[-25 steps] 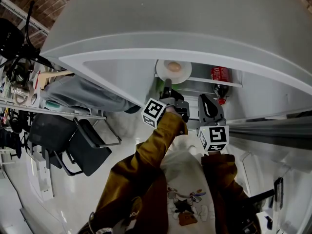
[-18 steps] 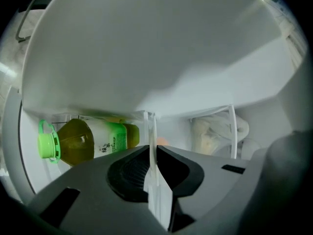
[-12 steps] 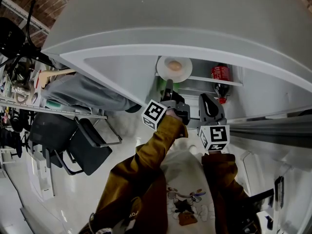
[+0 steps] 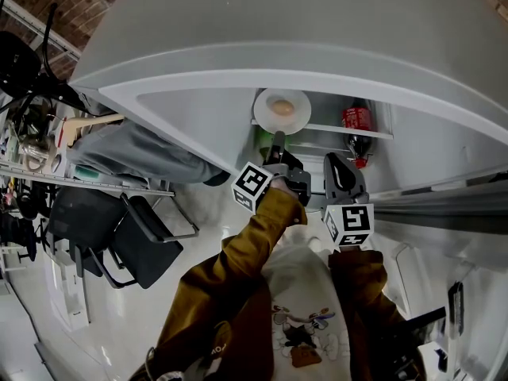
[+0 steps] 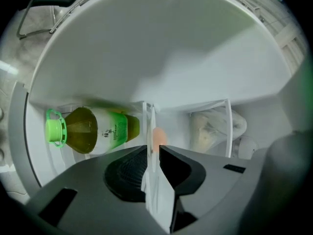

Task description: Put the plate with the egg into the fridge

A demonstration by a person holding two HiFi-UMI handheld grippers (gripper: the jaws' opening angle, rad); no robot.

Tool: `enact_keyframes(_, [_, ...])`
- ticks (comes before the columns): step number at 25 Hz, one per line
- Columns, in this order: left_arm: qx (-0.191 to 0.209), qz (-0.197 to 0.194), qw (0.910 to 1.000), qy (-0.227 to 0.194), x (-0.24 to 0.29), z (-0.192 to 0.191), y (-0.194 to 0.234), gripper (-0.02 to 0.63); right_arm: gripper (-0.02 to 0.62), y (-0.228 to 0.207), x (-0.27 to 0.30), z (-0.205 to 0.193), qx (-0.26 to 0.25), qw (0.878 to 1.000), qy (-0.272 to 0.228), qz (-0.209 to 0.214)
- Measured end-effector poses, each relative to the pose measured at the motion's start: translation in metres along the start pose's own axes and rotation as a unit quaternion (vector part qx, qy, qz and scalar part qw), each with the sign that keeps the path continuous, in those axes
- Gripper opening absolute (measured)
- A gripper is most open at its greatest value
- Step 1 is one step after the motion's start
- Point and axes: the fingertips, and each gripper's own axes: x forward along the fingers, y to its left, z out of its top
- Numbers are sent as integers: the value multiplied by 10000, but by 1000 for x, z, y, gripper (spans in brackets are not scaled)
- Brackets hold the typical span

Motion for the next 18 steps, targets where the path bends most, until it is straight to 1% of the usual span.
enact_keyframes(2, [23,85,10000,15,-1,-1,3,68,8,-1,-1,-1,9,10000,3,-14])
enact_keyframes(5, [17,114,9999,41,1,-1,5,84,8,-2,-2,-1,18,10000,10,-33])
enact_keyframes(10, [-103,156,9998,100,5,-1,7,84,8,-2,-1,-2,35,10000,17,-41])
enact_keyframes(18, [-112,228,9996,122,6,0,9,83,8,-2,1,-2,47,10000,33,-44])
